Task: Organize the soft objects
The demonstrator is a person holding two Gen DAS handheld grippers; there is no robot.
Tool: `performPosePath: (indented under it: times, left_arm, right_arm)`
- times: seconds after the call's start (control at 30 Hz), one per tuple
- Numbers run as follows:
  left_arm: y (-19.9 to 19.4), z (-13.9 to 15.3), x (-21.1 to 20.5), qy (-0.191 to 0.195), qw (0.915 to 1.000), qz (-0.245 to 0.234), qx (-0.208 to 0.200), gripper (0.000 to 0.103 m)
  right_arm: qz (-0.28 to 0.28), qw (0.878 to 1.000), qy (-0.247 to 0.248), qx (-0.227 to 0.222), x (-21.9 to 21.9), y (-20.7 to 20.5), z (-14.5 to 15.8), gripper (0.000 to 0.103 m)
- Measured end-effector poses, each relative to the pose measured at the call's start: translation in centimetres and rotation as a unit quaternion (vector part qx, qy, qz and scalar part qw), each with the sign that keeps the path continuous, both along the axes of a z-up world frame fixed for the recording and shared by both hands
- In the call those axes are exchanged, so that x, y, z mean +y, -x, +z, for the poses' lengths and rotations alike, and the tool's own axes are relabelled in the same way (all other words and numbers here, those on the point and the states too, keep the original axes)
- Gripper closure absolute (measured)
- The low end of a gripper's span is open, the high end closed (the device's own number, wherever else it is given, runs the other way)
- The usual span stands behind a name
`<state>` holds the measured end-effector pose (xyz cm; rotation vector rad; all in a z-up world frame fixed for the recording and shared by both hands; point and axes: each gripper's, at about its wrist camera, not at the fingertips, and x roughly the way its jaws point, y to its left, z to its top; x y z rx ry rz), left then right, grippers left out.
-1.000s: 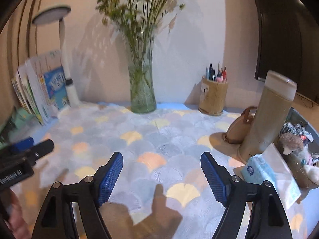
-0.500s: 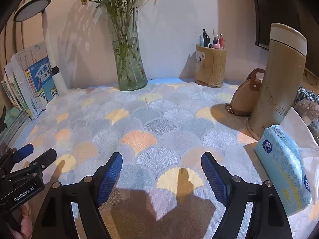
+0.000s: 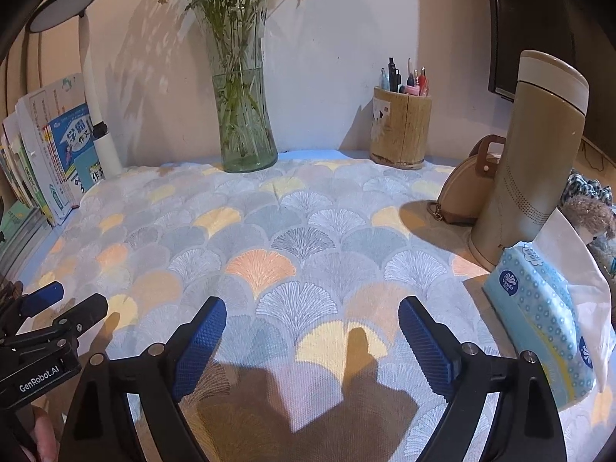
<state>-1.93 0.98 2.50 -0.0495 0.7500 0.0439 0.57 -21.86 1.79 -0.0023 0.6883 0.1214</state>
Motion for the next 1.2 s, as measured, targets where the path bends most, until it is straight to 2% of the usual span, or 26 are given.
performPosePath:
  times: [0.5,0.67,0.83,1.2]
  left_arm:
    - [-0.2,0.1,1.5,0.039,0.9992,0.009,-0.001,0.022]
    - [0.2,0.4,1.0,0.022,0.9996,0.011,-0.014,0.019]
    - [0.1,0.5,0.6,0.000,0.9998,0.014,-0.016,0.001]
    - [0.9,1.1,-0.8,-0.049,0.9978,0.011,-0.043,0.001]
  right_arm:
    - [0.005,1.000,0.006,0.003,0.2,-0.2,-0.2,0.013]
    - [0.005,1.000,0.006,0.004,0.3,-0.1,-0.2,0.013]
    - [0.006,1.000,0.006,0.004,0.2,-0.1,-0.2,0.013]
    - [0.006,1.000,0.008,0.004,0.4,-0.1,-0.2,0.013]
